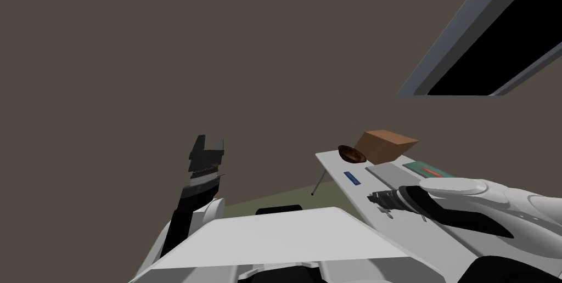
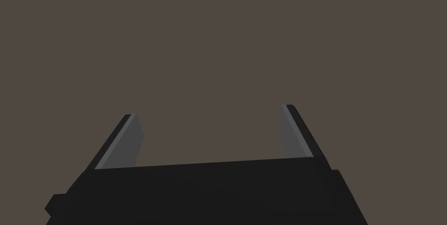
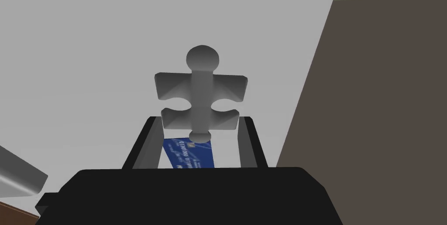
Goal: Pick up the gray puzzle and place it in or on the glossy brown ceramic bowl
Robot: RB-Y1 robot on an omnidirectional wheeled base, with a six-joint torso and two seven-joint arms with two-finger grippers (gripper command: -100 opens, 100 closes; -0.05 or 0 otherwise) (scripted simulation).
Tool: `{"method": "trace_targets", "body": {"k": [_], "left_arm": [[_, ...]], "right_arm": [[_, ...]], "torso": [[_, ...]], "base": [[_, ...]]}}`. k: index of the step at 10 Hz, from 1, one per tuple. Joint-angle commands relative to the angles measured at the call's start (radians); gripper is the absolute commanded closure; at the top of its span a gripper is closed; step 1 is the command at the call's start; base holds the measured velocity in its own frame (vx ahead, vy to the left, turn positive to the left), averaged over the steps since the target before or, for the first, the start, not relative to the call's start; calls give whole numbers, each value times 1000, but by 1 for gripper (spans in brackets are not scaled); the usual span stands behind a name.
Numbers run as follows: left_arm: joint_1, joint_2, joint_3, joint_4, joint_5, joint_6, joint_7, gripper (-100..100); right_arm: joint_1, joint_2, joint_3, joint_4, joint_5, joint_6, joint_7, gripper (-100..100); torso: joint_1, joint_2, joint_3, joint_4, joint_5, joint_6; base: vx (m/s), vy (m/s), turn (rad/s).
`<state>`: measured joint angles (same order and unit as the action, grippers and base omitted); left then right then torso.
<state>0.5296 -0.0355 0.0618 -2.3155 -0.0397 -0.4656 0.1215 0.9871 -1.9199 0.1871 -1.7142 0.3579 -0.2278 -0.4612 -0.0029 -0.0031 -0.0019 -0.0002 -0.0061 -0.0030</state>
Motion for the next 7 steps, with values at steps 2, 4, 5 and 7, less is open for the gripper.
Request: {"method": "trace_targets", "body": {"k": [2,4,5,7], "left_arm": [[0,0,0,0,0,0,0,0],[0,0,0,0,0,0,0,0],[0,0,0,0,0,0,0,0],[0,0,0,0,0,0,0,0]], "right_arm": [[-20,-19,-26,21,-93,-38,55,100],[-20,-19,-26,21,-17,-38,-4,100],[-20,-19,-26,21,16,-38,-17,100],[-39,-54,-54,45,14,-83,-27,100]], "torso": [[0,0,0,0,0,-2],[-1,0,0,0,0,0],[-1,1,0,0,-1,1],[0,0,0,0,0,-2]], "base": [[-22,-18,125],[0,-11,2],[2,1,-17],[-17,-12,131]]}}
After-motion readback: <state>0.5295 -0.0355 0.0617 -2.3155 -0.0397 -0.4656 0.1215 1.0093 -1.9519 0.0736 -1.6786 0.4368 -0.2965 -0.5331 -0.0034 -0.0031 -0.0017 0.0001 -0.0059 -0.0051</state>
